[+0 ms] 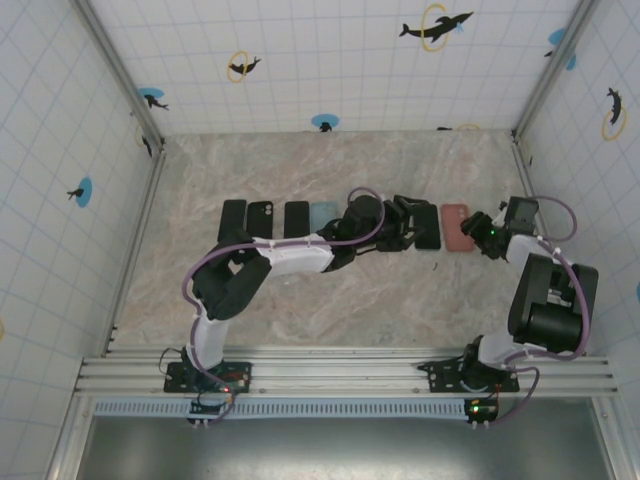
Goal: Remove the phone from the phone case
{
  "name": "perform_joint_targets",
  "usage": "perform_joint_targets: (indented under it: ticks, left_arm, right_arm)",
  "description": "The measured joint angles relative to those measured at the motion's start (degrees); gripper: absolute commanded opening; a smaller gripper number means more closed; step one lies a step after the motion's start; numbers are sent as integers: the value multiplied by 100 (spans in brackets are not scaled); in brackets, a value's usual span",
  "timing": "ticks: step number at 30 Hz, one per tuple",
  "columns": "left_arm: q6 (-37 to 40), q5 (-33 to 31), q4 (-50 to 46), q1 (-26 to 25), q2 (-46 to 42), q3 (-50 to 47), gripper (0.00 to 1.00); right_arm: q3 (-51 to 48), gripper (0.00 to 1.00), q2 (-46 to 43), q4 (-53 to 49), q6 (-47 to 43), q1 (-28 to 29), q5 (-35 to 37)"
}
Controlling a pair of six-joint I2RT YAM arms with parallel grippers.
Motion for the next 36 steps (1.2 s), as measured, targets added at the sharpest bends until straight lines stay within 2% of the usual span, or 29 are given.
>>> perform_joint_targets:
  ticks: [5,6,7,8,12,16,20,22,26,30,33,36]
  left_arm:
    - [479,186,-267,199,-144,-103,76]
    - [756,245,-431,269,-229,-103,79]
    - [1093,293,-682,354,-348,-85,82]
    - [1471,319,-955,433,-450,-37,84]
    - [3663,59,-2363,813,-1056,317,97]
    - [6033,-765,-3377,1056,-1875,210,98]
    - [7862,-1537,-3797,1482,-2680,-741,98]
    - [8542,-1744,-3836,2157,-3071,-1604,98]
    - [9427,-2354,-3877,3438,-3720,-2949,98]
    - [9827,-2461,-3368,4360,-4540,-3987,98]
    - [9965,-2640,-2883,4728,-4793,-4494,98]
    - [10056,-2793,-2343,4822,-4787,-4881,98]
  right_arm:
    - [131,77,-365,-352,-319,72,4]
    - [173,90,-490,-387,-393,92,-44]
    - [201,98,-645,-396,-468,116,-85]
    - [208,98,-820,-400,-538,162,-111]
    - [205,99,-1567,-400,-798,575,-155]
    - [111,98,-2111,-306,-1008,1147,-9]
    - [-345,98,-2492,24,-1209,1683,422]
    - [-802,98,-2684,299,-1307,1843,756]
    - [-1934,98,-3119,1075,-1484,1897,1510]
    - [-3075,98,-3499,2081,-1591,1834,2179]
    - [-3460,98,-3383,2732,-1565,1722,2503]
    - [-3598,98,-2973,3469,-1574,1668,2754]
